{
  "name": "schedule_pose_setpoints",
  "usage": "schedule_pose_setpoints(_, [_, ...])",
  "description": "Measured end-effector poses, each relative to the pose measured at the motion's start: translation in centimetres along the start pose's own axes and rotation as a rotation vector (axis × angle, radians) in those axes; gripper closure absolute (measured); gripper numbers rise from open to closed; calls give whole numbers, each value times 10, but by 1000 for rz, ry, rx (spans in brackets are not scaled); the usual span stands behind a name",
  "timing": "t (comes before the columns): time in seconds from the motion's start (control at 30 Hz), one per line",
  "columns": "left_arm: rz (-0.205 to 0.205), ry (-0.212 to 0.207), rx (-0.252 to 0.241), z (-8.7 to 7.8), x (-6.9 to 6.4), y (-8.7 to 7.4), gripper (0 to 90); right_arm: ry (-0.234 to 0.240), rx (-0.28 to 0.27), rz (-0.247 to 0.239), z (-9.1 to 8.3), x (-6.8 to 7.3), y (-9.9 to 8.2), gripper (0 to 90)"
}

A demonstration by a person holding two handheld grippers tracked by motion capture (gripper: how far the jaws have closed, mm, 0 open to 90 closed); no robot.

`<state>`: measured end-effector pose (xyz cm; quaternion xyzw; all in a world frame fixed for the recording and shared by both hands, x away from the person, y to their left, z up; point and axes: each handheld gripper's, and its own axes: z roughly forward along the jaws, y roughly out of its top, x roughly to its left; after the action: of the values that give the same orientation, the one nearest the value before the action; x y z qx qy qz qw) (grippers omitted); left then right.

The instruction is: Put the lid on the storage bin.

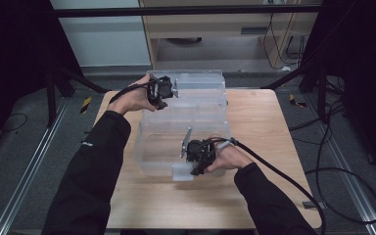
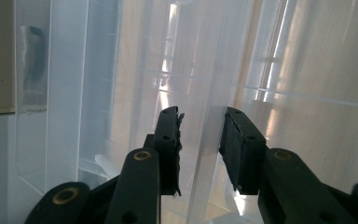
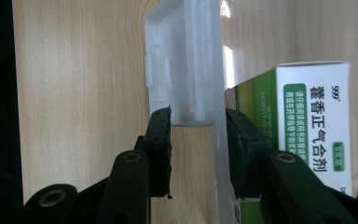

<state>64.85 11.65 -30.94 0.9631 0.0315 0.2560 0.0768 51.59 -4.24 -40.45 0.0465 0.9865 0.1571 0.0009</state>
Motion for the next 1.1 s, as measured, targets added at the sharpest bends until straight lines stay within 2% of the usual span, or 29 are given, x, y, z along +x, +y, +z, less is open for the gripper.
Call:
schedule_pose_setpoints(0.03, [-9, -3, -3, 0, -1, 0, 689, 0, 0, 1, 0, 0, 0, 643])
schedule_pose_setpoints(0.17, [15, 7, 7, -3, -3, 1, 737, -2, 0, 4, 0, 0, 0, 643])
schedule_pose_setpoints(0.27, [18, 4, 12, -5, -4, 1, 754, -7, -1, 5, 0, 1, 0, 644])
schedule_pose_setpoints(0.43, [16, 0, 5, -6, -6, 1, 770, -14, 4, 7, 0, 2, 0, 644])
schedule_pose_setpoints(0.83, [57, 11, 36, -10, -11, 6, 797, -21, 13, 14, 0, 3, 1, 647])
schedule_pose_setpoints(1.1, [49, -1, 12, -15, -13, 6, 810, -27, 13, 18, 1, 4, 1, 650])
